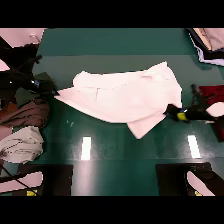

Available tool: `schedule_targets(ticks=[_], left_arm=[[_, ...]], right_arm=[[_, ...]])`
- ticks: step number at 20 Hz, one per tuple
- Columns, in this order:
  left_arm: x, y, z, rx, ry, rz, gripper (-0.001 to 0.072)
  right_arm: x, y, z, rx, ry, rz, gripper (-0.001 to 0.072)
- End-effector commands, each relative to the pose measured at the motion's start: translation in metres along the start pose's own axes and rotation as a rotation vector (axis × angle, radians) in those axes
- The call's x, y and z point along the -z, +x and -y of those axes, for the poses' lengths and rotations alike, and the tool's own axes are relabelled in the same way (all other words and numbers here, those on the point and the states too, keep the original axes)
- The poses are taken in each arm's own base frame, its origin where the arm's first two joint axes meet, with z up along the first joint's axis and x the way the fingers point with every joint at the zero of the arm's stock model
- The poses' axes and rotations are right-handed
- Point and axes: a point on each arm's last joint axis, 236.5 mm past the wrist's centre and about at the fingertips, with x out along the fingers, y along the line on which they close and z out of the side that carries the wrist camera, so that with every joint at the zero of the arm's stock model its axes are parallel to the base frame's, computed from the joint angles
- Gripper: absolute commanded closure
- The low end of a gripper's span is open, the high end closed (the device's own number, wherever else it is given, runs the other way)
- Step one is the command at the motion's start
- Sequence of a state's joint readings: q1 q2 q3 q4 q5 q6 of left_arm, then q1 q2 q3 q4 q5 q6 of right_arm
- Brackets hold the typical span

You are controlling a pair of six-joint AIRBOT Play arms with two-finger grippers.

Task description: Fold the shirts.

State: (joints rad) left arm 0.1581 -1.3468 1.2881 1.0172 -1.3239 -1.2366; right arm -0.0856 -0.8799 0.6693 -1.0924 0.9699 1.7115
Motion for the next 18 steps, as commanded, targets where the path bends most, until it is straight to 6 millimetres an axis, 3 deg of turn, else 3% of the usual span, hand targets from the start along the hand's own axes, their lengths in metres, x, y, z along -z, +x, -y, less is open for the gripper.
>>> schedule_targets(ticks=[1, 3, 5, 8, 11, 14, 16, 18], left_arm=[[-0.045, -0.057, 0.022, -0.046, 0.055, 0.227, 0.0685], [-0.074, -0.117, 0.056, -0.054, 0.129, 0.387, 0.0685], [-0.096, -0.191, 0.103, -0.040, 0.219, 0.572, 0.0684], [-0.098, -0.304, 0.182, -0.017, 0.387, 0.843, 0.0685], [-0.066, -0.401, 0.247, -0.022, 0.517, 1.085, 0.0685], [-0.021, -0.467, 0.289, -0.004, 0.568, 1.303, 0.0684], [0.013, -0.499, 0.311, -0.001, 0.608, 1.411, 0.0684], [0.043, -0.521, 0.327, 0.001, 0.642, 1.488, 0.0685]], right_arm=[[-0.067, -0.089, -0.030, -0.042, -0.076, 0.278, 0.0694], [-0.110, -0.160, -0.058, -0.072, -0.150, 0.476, 0.0694], [-0.141, -0.233, -0.092, -0.094, -0.245, 0.652, 0.0694], [-0.165, -0.343, -0.146, -0.117, -0.397, 0.894, 0.0694], [-0.161, -0.438, -0.183, -0.119, -0.493, 1.090, 0.0694], [-0.142, -0.512, -0.200, -0.059, -0.568, 1.252, 0.0694], [-0.128, -0.544, -0.203, -0.026, -0.578, 1.344, 0.0694], [-0.118, -0.553, -0.196, 0.009, -0.559, 1.385, 0.0694]])
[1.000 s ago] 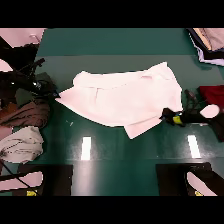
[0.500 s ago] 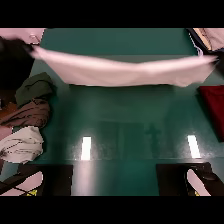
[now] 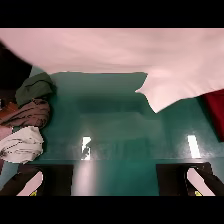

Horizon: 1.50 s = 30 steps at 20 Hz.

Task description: Fold the shirts.

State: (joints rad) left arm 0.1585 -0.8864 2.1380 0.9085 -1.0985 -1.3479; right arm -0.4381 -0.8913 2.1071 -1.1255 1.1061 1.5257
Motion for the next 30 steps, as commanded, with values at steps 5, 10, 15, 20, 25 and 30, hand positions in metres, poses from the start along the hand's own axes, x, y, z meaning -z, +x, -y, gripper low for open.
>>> schedule_targets(ticks=[5, 10, 15, 20, 25, 30], left_arm=[[0.011, -0.020, 0.002, -0.047, 0.007, -0.029, 0.0685], [0.225, 0.046, -0.063, -0.065, -0.282, -0.594, 0.0685], [0.411, 0.067, -0.099, -0.073, -0.528, -1.001, 0.0684], [0.510, 0.096, -0.134, -0.102, -0.583, -1.091, 0.0684], [0.536, 0.142, -0.173, -0.168, -0.562, -0.915, 0.0684], [0.522, 0.169, -0.205, -0.244, -0.519, -0.750, 0.0684]], right_arm=[[0.036, -0.005, 0.032, 0.119, 0.006, -0.112, 0.0696], [0.190, 0.065, 0.054, 0.024, 0.189, -0.715, 0.0697], [0.378, 0.107, 0.060, 0.035, 0.283, -1.210, 0.0697], [0.476, 0.165, 0.068, 0.089, 0.210, -1.234, 0.0697], [0.508, 0.232, 0.060, 0.074, 0.179, -1.055, 0.0697], [0.513, 0.252, 0.069, 0.095, 0.133, -0.981, 0.0697]])
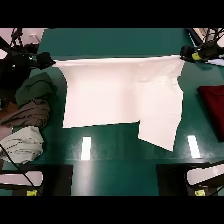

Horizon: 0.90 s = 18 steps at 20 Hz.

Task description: Fold the shirts.

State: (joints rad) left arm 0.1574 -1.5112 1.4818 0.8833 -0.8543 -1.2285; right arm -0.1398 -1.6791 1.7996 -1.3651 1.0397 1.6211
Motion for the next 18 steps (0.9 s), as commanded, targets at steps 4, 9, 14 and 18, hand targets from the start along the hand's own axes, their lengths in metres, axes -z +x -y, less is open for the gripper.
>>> schedule_targets(ticks=[4, 9, 14, 18], left_arm=[[0.003, 0.008, -0.017, -0.051, 0.057, -0.006, 0.0684], [0.089, 0.019, -0.031, -0.043, 0.036, -0.278, 0.0684], [0.136, 0.025, -0.041, -0.046, -0.016, -0.376, 0.0683], [0.145, 0.024, -0.036, -0.032, -0.076, -0.407, 0.0119]], right_arm=[[0.019, 0.010, 0.032, 0.138, -0.092, -0.079, 0.0697], [0.089, 0.023, 0.039, 0.147, -0.111, -0.312, 0.0697], [0.128, 0.034, 0.039, 0.143, -0.105, -0.412, 0.0692], [0.134, 0.032, 0.040, 0.144, -0.102, -0.431, 0.0314]])
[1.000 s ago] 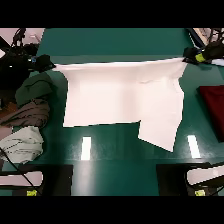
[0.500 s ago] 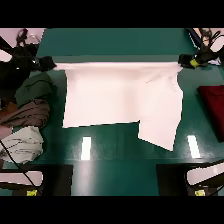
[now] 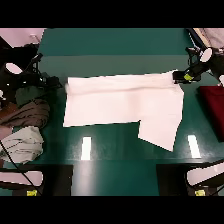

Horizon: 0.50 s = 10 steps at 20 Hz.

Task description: Fold the shirts.

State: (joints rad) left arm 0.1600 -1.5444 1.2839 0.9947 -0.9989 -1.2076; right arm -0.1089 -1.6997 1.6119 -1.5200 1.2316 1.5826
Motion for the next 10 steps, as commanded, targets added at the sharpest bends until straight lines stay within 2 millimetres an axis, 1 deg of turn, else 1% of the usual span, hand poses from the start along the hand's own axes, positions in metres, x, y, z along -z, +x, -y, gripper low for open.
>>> schedule_targets(ticks=[1, 3, 5, 6, 8, 10], left_arm=[[0.015, 0.003, 0.007, 0.030, -0.058, -0.056, 0.0169], [0.027, -0.002, 0.010, 0.044, -0.059, -0.110, 0.0174], [0.046, -0.014, 0.013, 0.071, -0.061, -0.195, 0.0174], [0.058, -0.021, 0.014, 0.092, -0.067, -0.246, 0.0174], [0.079, -0.033, 0.014, 0.119, -0.067, -0.318, 0.0174], [0.100, -0.038, 0.015, 0.127, -0.072, -0.340, 0.0175]], right_arm=[[0.012, -0.002, 0.000, -0.008, 0.007, -0.039, 0.0315], [0.015, -0.016, 0.004, -0.006, 0.014, -0.041, 0.0316], [0.021, -0.040, 0.014, -0.003, 0.011, -0.039, 0.0323], [0.027, -0.054, 0.015, -0.020, -0.002, -0.044, 0.0324], [0.036, -0.081, 0.008, -0.113, 0.003, -0.040, 0.0324], [0.035, -0.108, 0.005, -0.189, 0.033, 0.013, 0.0324]])
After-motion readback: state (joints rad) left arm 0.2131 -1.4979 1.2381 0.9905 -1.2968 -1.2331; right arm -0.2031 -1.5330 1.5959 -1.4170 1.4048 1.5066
